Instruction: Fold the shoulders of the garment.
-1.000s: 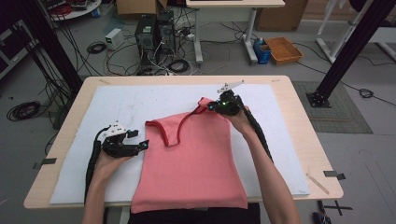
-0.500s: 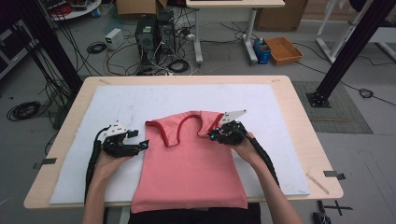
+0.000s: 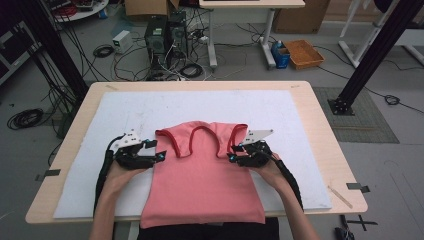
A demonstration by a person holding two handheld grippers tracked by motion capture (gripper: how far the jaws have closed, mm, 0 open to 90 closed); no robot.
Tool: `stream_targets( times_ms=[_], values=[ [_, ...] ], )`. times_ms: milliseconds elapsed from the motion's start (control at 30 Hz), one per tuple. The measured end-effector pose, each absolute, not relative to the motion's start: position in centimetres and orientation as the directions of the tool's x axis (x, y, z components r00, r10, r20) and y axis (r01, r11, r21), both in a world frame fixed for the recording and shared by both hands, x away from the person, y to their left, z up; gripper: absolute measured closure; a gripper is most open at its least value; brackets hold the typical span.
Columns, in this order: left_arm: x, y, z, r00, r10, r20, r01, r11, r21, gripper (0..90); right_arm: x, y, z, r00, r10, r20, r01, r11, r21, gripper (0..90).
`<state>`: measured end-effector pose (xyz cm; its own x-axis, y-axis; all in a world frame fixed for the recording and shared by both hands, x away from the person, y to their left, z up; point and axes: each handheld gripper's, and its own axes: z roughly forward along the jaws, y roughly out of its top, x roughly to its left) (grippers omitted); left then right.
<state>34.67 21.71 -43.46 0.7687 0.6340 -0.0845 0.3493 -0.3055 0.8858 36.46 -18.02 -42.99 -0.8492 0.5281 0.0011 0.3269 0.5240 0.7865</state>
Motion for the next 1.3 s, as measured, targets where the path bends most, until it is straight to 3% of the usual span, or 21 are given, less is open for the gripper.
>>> stream_targets(
  times_ms=[333, 467, 700, 900, 1300],
  values=[
    [36.1, 17.0, -43.9, 0.838, 0.545, -0.037, 0.322, -0.438, 0.839, 45.1, 36.2, -17.0, -43.6, -0.863, 0.504, -0.024, 0.309, 0.565, 0.765, 60.2],
    [36.9, 16.0, -44.5, 0.844, 0.536, -0.013, 0.330, -0.500, 0.801, 54.0, 36.4, -16.4, -44.3, -0.854, 0.519, -0.041, 0.325, 0.593, 0.737, 63.6],
    [37.0, 16.5, -44.4, 0.839, 0.543, -0.017, 0.342, -0.504, 0.793, 81.4, 36.5, -16.5, -44.3, -0.859, 0.510, -0.047, 0.324, 0.612, 0.721, 84.4],
    [35.4, 17.4, -43.7, 0.860, 0.510, -0.022, 0.321, -0.506, 0.801, 82.2, 35.6, -17.3, -43.6, -0.855, 0.519, -0.007, 0.337, 0.566, 0.752, 85.5],
    [34.5, 19.0, -44.8, 0.864, 0.494, -0.100, 0.372, -0.492, 0.787, 81.6, 34.4, -18.4, -44.3, -0.870, 0.486, 0.078, 0.379, 0.561, 0.736, 84.0]
  ],
)
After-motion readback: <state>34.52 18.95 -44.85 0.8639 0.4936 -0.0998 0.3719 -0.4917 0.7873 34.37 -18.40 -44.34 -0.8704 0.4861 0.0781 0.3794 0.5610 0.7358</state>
